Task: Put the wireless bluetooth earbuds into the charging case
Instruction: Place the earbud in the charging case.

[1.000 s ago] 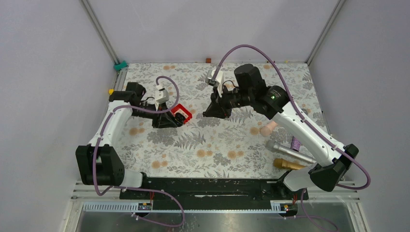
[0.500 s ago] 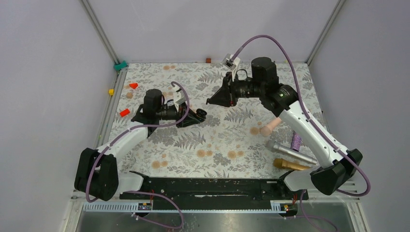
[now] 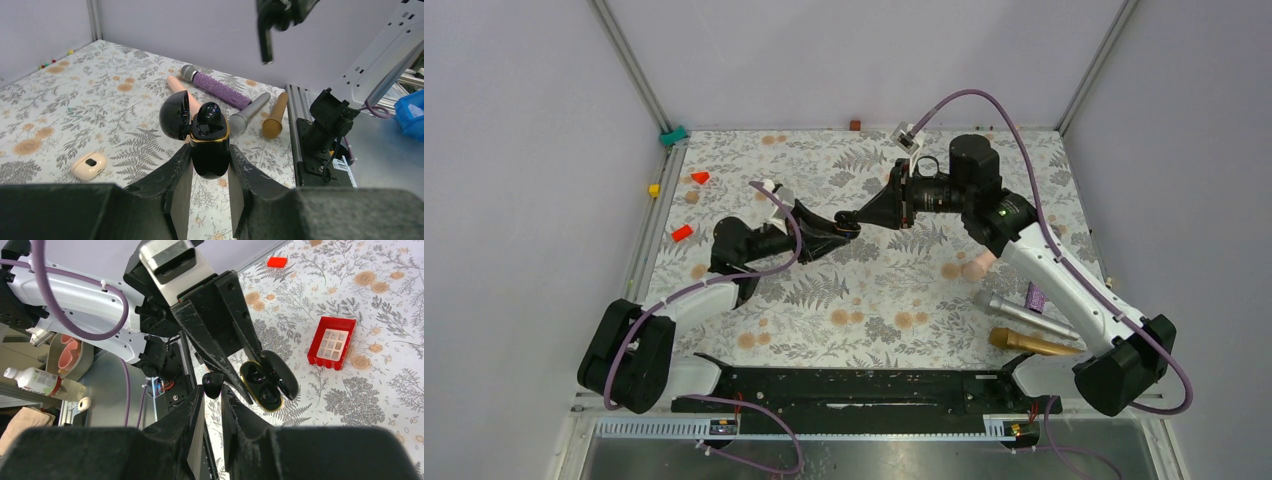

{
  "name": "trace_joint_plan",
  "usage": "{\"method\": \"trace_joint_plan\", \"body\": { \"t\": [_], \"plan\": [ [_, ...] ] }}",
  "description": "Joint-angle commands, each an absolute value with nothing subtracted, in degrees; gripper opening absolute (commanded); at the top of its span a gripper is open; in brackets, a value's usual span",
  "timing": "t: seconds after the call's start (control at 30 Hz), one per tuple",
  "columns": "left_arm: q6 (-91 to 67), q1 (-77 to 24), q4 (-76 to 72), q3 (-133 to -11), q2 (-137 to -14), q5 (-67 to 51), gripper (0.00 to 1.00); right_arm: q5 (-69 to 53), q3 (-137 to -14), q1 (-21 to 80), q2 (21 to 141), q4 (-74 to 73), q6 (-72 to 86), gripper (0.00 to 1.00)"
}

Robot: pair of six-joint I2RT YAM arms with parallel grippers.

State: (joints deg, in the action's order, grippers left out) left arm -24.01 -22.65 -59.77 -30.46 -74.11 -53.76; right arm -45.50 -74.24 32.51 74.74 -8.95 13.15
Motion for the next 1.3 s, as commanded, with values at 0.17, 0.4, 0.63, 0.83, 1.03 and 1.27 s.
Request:
{"method": "trace_joint_plan", "body": {
  "t": [0.17,0.4,0.63,0.83,1.03,1.27],
  "plan": [
    [-27.2,-24.2,-72.3,-29.1,-74.3,-53.1,0.00,-48.8,-71.9,32.3,76.0,-0.5,18.1,0.24],
    [-28.3,-24.2,-73.7,-29.1,-74.2,-53.2,0.00,-49.2,-70.9,32.4,77.0,2.6,18.9,0.24],
    [-29.0,-24.2,-74.4,-29.1,-73.9,-53.5,0.00,-48.6,-71.3,33.7,78.2,1.6,17.6,0.24],
    [-29.5,-24.3,-74.8,-29.1,-73.7,-53.8,0.00,-47.4,-71.6,34.9,78.8,0.4,15.7,0.24],
    [-29.8,-24.3,-75.3,-29.0,-73.5,-54.0,0.00,-46.7,-72.0,35.4,79.2,-2.2,14.0,0.24],
    [-29.2,-24.3,-74.9,-28.8,-73.5,-54.0,0.00,-46.5,-72.3,35.4,78.6,-2.4,14.3,0.24]
  ]
}}
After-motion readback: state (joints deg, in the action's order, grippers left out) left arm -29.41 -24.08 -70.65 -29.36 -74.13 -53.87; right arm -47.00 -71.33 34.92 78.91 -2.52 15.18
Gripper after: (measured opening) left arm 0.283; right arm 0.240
